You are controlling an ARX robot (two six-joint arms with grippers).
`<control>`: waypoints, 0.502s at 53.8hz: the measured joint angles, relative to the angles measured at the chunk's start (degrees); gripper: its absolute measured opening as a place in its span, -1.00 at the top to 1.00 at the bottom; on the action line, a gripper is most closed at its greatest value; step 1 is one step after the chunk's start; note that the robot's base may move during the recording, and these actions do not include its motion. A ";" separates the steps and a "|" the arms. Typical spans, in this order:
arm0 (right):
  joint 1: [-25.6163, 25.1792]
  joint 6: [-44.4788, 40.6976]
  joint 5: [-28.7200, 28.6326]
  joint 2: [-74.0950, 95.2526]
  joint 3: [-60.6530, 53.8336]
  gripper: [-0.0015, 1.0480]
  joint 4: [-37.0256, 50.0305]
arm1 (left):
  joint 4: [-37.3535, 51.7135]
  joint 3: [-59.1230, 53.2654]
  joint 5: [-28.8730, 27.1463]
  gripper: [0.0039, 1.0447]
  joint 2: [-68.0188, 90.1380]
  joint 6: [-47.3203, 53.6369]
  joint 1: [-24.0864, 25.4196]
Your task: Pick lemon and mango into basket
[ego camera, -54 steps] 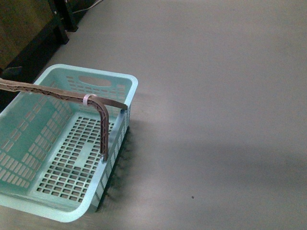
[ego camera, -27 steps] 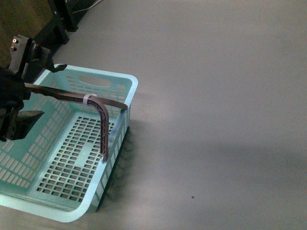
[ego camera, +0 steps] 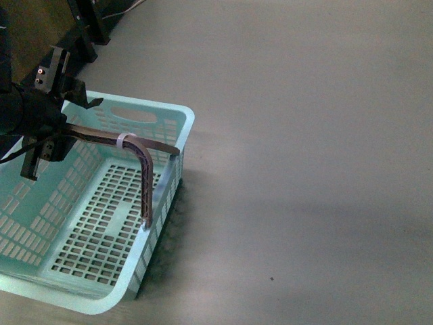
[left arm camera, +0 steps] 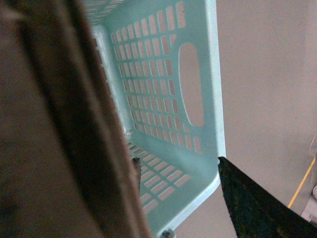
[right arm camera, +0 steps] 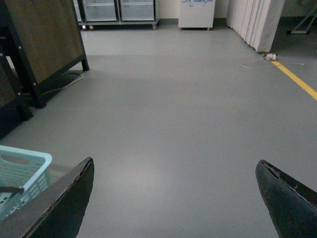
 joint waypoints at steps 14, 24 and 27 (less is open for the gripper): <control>0.00 0.00 0.00 0.00 0.00 -0.83 0.00 | -3.43 -0.87 -0.74 0.45 -2.29 -2.45 -0.15; 0.00 0.00 0.00 0.00 0.00 -0.83 0.00 | -4.90 -5.90 -0.90 0.46 -10.75 -2.86 -0.35; 0.00 0.00 0.00 0.00 0.00 -0.83 0.00 | -5.90 -7.72 -0.83 0.46 -15.30 -3.58 -0.35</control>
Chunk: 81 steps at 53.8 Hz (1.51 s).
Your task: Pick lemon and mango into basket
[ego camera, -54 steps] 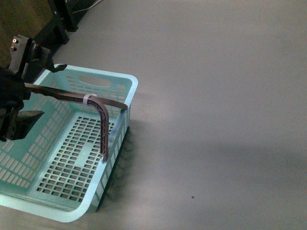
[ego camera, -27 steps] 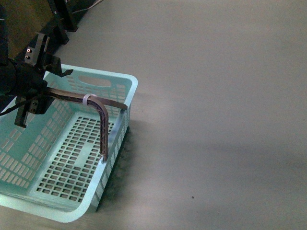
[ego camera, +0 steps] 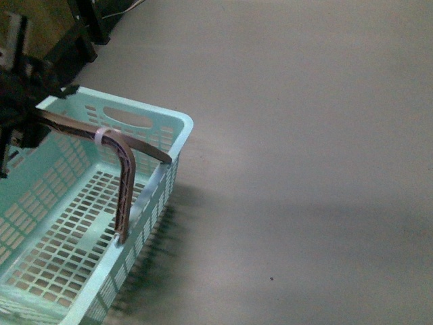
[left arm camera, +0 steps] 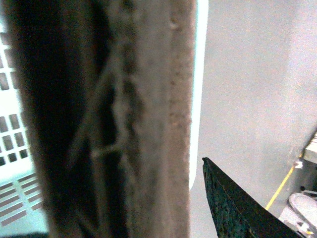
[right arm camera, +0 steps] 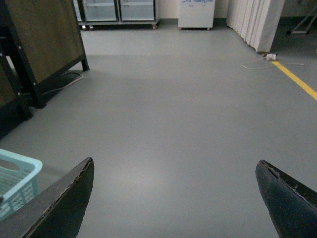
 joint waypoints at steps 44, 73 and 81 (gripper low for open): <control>0.00 0.00 0.00 0.00 0.00 -0.83 0.00 | -32.35 -2.86 -0.20 0.46 -60.24 -12.83 -2.95; 0.00 0.02 0.04 0.00 0.00 -0.83 0.00 | -32.61 -2.64 -1.07 0.47 -60.19 -12.26 -2.89; 0.00 0.00 0.00 0.00 0.00 -0.83 0.00 | -32.61 -2.64 -0.98 0.47 -60.19 -12.28 -2.89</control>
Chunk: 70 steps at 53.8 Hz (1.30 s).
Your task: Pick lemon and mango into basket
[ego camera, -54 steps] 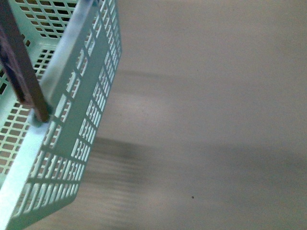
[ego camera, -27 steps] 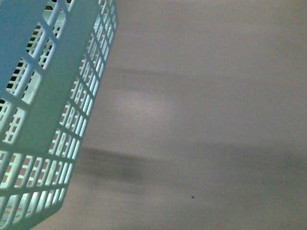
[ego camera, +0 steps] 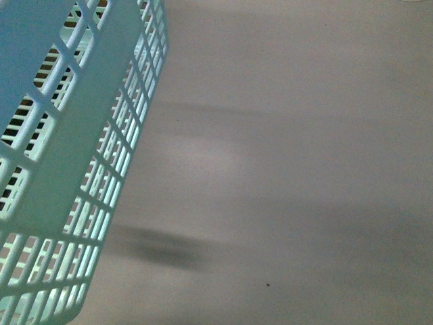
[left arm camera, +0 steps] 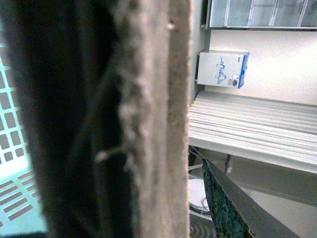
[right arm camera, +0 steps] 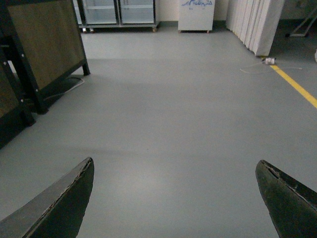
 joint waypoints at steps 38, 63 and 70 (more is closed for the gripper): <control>0.00 0.00 0.00 0.00 0.00 -0.83 0.00 | 0.00 0.09 -0.04 0.47 -0.02 0.00 0.00; 0.00 0.02 0.02 0.00 0.00 -0.83 0.00 | 0.00 0.09 -0.07 0.47 -0.02 0.02 0.00; 0.02 0.00 0.00 0.00 0.00 -0.83 0.00 | 0.00 0.09 -0.04 0.47 -0.02 0.02 0.00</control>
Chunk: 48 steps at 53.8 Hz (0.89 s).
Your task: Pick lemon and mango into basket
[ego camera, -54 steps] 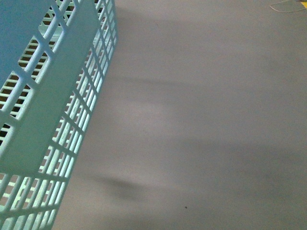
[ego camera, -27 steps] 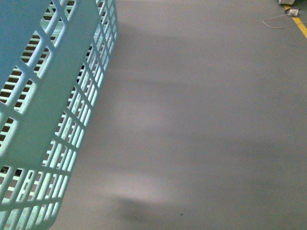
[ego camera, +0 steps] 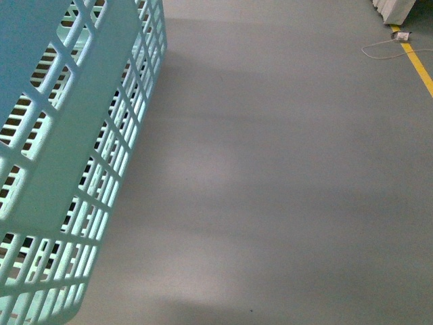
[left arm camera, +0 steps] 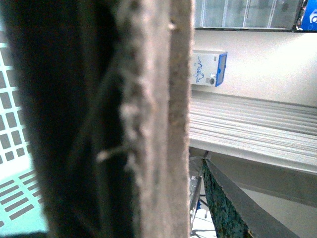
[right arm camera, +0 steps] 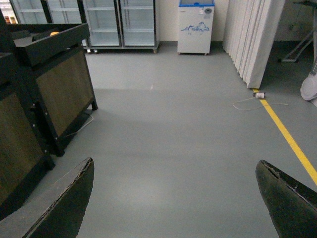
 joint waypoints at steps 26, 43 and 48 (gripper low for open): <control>-0.02 0.02 0.02 0.00 0.00 -0.83 0.00 | 0.00 0.02 -0.02 0.47 0.00 -0.02 0.00; -0.02 0.00 0.02 0.00 0.00 -0.83 0.02 | 0.02 0.15 0.00 0.47 0.00 -0.02 0.00; 0.00 0.00 0.17 0.00 0.00 -0.83 0.02 | 0.00 0.15 0.00 0.47 0.00 -0.09 0.00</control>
